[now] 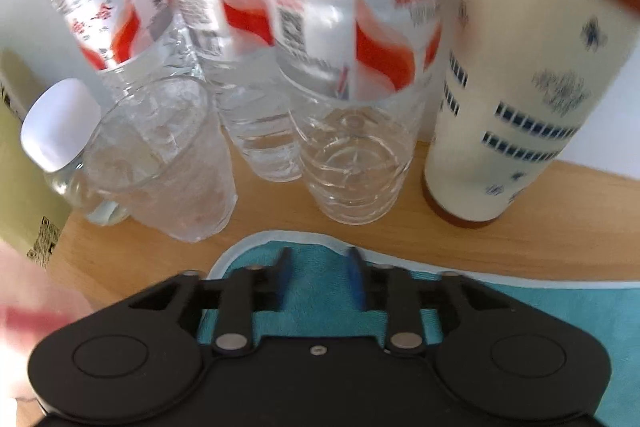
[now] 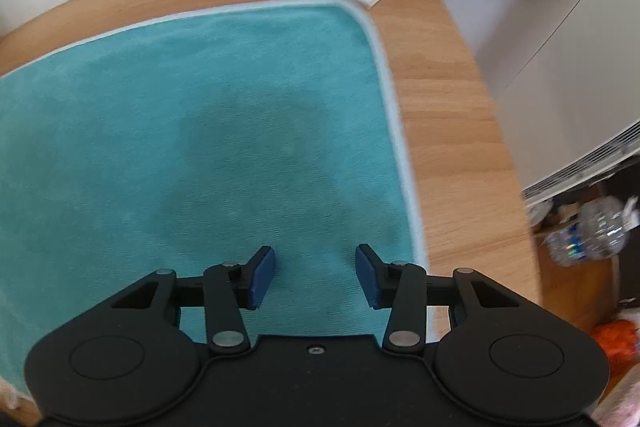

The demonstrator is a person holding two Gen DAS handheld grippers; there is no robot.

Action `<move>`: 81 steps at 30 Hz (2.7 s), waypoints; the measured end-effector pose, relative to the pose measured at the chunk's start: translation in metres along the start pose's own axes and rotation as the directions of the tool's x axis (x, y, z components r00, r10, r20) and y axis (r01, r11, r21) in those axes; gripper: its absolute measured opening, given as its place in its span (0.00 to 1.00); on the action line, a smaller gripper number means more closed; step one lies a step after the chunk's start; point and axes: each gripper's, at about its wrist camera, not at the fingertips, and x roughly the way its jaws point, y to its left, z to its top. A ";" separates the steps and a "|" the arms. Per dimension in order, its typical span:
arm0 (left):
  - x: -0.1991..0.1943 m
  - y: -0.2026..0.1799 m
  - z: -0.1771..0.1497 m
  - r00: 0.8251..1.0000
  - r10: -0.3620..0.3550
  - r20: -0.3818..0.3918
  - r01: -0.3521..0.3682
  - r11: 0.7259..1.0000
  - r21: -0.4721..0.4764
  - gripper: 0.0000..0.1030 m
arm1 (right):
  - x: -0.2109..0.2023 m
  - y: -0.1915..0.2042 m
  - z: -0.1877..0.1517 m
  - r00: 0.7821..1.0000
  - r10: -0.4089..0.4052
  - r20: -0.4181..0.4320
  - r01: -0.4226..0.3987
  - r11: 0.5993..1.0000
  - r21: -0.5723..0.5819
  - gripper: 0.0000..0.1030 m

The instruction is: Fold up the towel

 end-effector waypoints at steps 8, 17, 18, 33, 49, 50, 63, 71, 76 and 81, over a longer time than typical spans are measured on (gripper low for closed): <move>-0.069 0.002 -0.052 0.999 0.023 -0.025 -0.022 1.000 0.013 0.50 | -0.023 -0.015 -0.031 1.000 -0.002 0.022 0.002 1.000 -0.001 0.47; -0.107 0.015 -0.145 0.992 0.095 -0.087 -0.086 0.991 0.104 0.53 | -0.026 -0.037 -0.068 0.999 0.050 0.018 -0.051 0.998 0.024 0.30; -0.107 0.021 -0.149 0.990 0.109 -0.090 -0.099 0.989 0.112 0.53 | -0.025 -0.039 -0.070 0.998 0.055 0.019 -0.055 0.998 0.028 0.30; -0.105 0.048 -0.197 0.969 0.100 -0.226 -0.086 0.994 0.072 0.52 | -0.020 -0.065 -0.074 0.999 0.025 -0.039 -0.025 1.000 -0.008 0.31; -0.116 0.056 -0.217 0.962 0.079 -0.263 -0.059 0.995 0.084 0.54 | -0.020 -0.075 -0.073 0.997 0.003 -0.072 -0.005 0.999 -0.033 0.31; -0.115 0.056 -0.215 0.960 0.077 -0.268 -0.057 0.995 0.082 0.54 | -0.020 -0.075 -0.072 0.997 0.003 -0.075 -0.005 1.000 -0.027 0.31; -0.111 0.086 -0.215 0.955 0.128 -0.267 -0.121 0.992 0.043 0.54 | -0.032 -0.096 -0.087 0.998 0.057 0.004 -0.057 0.992 0.113 0.44; -0.109 0.098 -0.215 0.960 0.071 -0.270 -0.076 0.997 -0.010 0.55 | -0.027 -0.104 -0.095 0.985 0.170 0.025 -0.170 0.949 0.264 0.44; -0.107 0.104 -0.214 0.961 0.041 -0.272 -0.058 0.997 -0.053 0.56 | -0.022 -0.106 -0.095 0.983 0.180 0.039 -0.183 0.935 0.305 0.44; -0.109 0.103 -0.216 0.967 0.002 -0.256 -0.023 0.997 -0.079 0.38 | -0.022 -0.096 -0.094 0.977 0.209 0.031 -0.209 0.942 0.263 0.31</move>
